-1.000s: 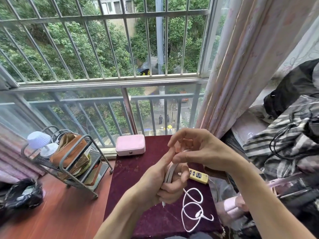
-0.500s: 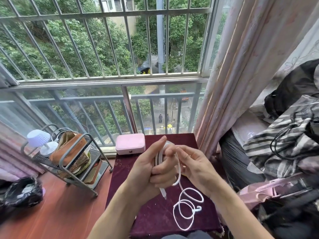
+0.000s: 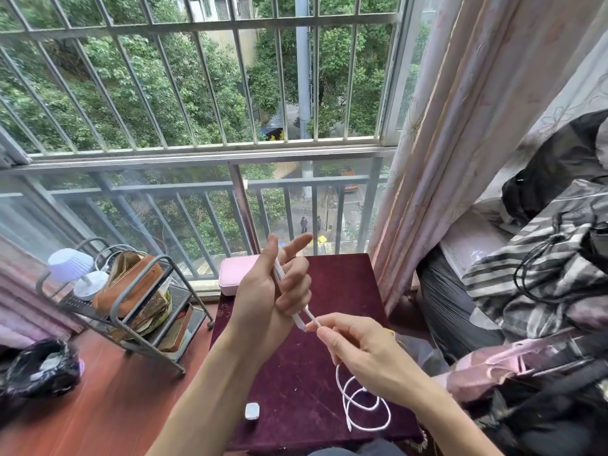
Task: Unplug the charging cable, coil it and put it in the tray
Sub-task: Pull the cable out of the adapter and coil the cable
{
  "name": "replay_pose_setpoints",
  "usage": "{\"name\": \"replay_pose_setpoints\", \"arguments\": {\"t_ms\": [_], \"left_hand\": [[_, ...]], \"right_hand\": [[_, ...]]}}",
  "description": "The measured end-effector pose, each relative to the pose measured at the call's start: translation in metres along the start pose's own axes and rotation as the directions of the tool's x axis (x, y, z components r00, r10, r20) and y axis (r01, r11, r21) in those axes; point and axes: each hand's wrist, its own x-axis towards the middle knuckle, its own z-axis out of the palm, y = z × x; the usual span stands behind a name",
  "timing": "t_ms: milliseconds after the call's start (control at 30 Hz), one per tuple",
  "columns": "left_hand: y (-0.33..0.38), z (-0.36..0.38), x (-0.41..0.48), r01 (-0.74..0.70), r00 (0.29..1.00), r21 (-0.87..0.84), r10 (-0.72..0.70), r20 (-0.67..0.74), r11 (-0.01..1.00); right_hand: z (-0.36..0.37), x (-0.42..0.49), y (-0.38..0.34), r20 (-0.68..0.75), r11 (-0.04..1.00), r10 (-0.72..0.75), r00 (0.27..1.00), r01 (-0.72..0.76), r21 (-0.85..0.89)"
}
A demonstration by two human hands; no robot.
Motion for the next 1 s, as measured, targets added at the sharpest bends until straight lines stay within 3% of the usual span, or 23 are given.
{"name": "replay_pose_setpoints", "arguments": {"t_ms": [300, 500, 767, 867, 1000], "left_hand": [[-0.006, -0.014, 0.006, 0.022, 0.989, 0.341, 0.029, -0.144, 0.94], [-0.012, -0.017, 0.001, 0.098, 0.995, 0.562, -0.074, -0.065, 0.821], [-0.024, -0.007, -0.012, 0.058, 0.978, 0.802, -0.195, 0.074, 0.595], [-0.026, -0.008, -0.013, 0.109, 0.963, 0.767, -0.257, 0.075, 0.632], [-0.023, -0.009, -0.013, 0.209, 0.906, 0.499, -0.359, 0.226, 0.841]], "right_hand": [[-0.014, -0.015, -0.035, 0.065, 0.945, -0.151, 0.986, 0.164, -0.282], [-0.039, -0.011, -0.064, 0.115, 0.83, -0.24, 0.964, 0.266, -0.49], [-0.063, 0.006, -0.091, 0.184, 0.786, -0.304, 0.935, 0.355, -0.506], [-0.071, 0.012, -0.09, 0.245, 0.852, -0.24, 0.939, 0.325, -0.411], [-0.079, 0.021, -0.08, 0.256, 0.959, -0.205, 0.945, 0.246, -0.14]]}}
